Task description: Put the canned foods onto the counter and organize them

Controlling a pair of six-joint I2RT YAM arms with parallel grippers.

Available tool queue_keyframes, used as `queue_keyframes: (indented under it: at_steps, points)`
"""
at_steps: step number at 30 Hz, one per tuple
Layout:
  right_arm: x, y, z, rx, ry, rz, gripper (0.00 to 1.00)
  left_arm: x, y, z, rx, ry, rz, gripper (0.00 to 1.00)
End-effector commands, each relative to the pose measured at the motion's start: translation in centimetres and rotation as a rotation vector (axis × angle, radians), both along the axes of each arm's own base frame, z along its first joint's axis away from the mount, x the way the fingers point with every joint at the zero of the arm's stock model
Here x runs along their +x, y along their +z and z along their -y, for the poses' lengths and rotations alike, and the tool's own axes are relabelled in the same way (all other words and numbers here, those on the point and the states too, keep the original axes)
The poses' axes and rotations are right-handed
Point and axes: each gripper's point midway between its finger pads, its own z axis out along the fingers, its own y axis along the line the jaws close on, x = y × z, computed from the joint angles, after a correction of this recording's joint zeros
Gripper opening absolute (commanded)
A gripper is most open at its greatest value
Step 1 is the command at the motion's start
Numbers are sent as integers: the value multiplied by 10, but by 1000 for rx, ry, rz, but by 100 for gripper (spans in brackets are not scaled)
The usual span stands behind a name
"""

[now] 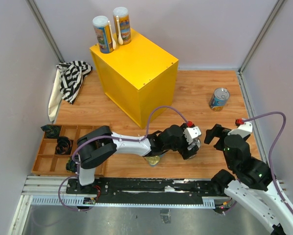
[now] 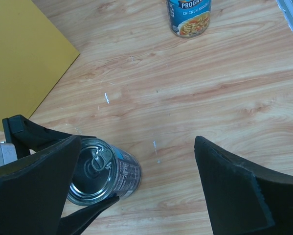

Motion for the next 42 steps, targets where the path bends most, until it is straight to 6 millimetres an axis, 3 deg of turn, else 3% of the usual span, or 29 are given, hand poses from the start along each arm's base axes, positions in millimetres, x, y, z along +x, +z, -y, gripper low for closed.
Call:
queue_keyframes:
  at_steps: [1, 3, 9, 22, 30, 37, 42]
  points:
    - [-3, 14, 8, 4, -20, 43, 100, -15, 36, 18, -96, -52, -68, 14]
    - [-3, 11, 9, 4, -25, 43, 100, -18, 48, 15, -107, -57, -85, 1]
    - [-3, -6, 7, 14, -26, 30, 100, -29, 102, -5, -171, -41, -112, 0]
    - [-9, -25, 7, 43, -28, 10, 100, -36, 285, -63, -328, 63, 88, 0]
    - [-14, -36, 4, 70, -8, -16, 99, 6, 403, -126, -461, 376, 289, 0]
    - [-13, -32, -1, 74, 12, -20, 99, 44, 462, -173, -483, 680, 485, 0]
    - [-13, -31, -5, 83, 30, -24, 100, 85, 502, -206, -459, 880, 533, 0]
